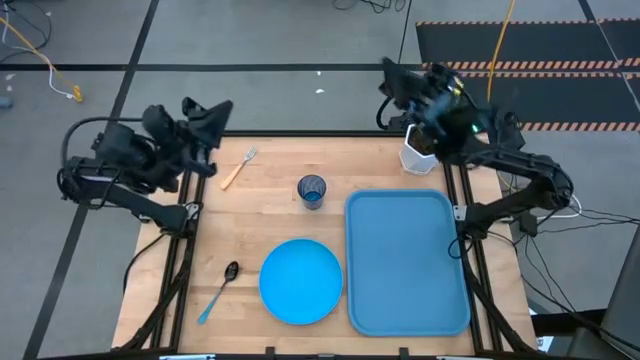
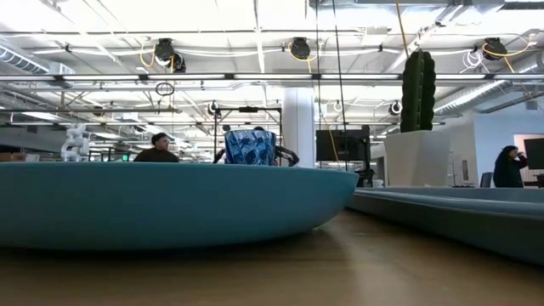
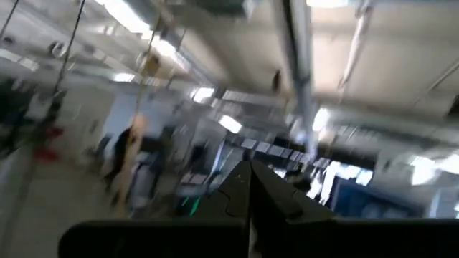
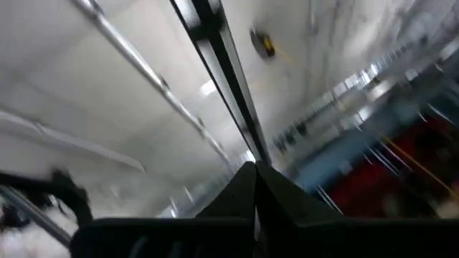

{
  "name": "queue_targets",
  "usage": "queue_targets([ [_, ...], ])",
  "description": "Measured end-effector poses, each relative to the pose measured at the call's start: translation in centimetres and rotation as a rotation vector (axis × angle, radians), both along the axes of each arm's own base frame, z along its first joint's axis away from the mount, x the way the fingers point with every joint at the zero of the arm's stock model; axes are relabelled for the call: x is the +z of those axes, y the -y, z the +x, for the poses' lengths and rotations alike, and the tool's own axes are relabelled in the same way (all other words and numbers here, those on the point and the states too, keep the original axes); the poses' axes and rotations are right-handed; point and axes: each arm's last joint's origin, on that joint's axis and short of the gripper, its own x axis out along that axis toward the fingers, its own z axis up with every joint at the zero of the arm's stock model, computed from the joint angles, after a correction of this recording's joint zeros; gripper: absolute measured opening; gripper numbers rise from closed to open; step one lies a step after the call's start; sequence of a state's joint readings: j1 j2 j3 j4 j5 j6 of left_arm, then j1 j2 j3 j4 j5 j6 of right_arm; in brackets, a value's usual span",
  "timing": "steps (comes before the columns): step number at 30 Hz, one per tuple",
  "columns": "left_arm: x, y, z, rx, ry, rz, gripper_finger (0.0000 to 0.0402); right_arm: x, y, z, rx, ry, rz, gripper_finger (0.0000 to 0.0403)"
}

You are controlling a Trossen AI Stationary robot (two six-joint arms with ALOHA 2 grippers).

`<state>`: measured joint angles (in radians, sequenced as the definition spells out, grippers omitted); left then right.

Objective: Pick and place plate/cup/fork/spoon on tray
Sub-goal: Put the dark blue cup on the blue tray

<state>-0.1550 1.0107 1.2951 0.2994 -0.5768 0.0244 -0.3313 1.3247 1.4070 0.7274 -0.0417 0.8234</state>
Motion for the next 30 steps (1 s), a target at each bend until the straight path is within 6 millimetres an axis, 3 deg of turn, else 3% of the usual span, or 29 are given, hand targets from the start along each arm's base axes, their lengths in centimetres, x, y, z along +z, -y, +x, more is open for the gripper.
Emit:
queue_targets([
  [4,0.3,-0.4,-0.5,0.072,-0.316,-0.080,0.0008,-0.2,0.3,2.1,0.038,-0.504,-0.028,0.0000],
  [7,0.1,-0.8,-0.7,0.099,-0.526,-0.140,0.0008,-1.3,0.5,2.6,-0.007,-0.867,-0.038,0.0000],
  [12,-0.9,-1.6,-1.7,0.129,-0.745,-0.285,0.0008,-2.8,0.9,0.8,-0.152,-1.294,0.057,0.0000],
  [17,-2.3,-2.5,-1.3,0.092,-0.878,-0.410,0.0008,-6.3,0.1,-1.6,-0.128,-1.719,0.264,0.0000],
  [22,-3.0,-3.1,-0.1,0.068,-0.973,-0.366,0.0008,-9.3,-1.7,-2.9,0.022,-2.016,0.391,0.0000],
  [30,-3.3,-3.1,0.3,0.051,-1.082,-0.217,0.0008,-15.2,-5.4,-5.1,0.185,-2.163,0.522,0.0000],
])
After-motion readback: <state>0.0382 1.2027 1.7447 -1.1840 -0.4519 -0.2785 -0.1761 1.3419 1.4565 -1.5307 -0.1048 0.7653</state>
